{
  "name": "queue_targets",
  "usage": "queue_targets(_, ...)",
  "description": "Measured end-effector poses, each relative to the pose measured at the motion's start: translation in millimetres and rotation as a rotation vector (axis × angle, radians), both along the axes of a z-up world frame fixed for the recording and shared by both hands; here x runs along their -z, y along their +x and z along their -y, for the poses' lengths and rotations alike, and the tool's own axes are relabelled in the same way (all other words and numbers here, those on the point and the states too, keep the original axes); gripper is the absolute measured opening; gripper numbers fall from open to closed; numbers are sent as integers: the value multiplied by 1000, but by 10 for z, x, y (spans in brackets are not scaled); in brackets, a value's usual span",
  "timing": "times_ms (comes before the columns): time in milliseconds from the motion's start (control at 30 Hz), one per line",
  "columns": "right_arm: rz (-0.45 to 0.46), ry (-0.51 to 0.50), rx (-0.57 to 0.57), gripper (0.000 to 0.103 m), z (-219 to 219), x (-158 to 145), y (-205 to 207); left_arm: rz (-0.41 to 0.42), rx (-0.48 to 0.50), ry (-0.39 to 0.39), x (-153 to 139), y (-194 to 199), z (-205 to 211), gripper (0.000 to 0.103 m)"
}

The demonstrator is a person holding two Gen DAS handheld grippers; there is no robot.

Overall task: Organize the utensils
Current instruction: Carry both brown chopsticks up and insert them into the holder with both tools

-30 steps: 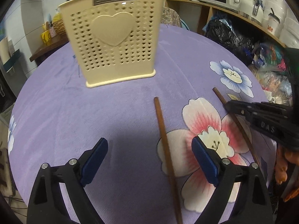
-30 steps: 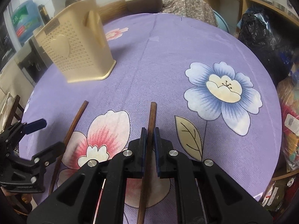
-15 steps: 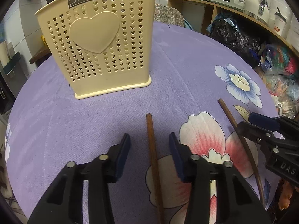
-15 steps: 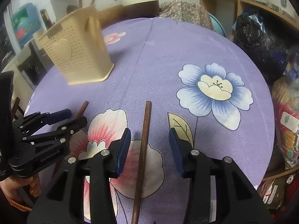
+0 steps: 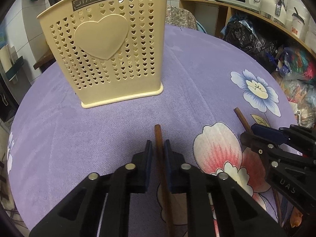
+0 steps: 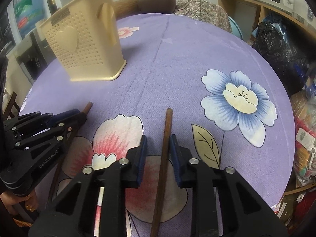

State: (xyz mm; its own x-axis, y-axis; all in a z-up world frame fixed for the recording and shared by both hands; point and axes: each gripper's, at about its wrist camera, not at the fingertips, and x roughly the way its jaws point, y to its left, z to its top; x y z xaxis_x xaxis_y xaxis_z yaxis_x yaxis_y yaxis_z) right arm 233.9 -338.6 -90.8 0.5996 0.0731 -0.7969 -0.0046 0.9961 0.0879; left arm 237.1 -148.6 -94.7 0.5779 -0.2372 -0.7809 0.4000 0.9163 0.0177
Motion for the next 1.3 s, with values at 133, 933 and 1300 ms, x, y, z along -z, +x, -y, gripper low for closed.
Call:
queue_targets(133,-1,-15,-6,9,-36,3,58,-7,1,-13,-3,16,11,9)
queue_targets(933,267,280,-180,8,-55,-1070,-394,193,-45,-252,-1008,-311,-799,8)
queue_targets(1300,374,271,-233,8,-169,-1570,-449,287,-81,-297,-1384,-417,-1150,8)
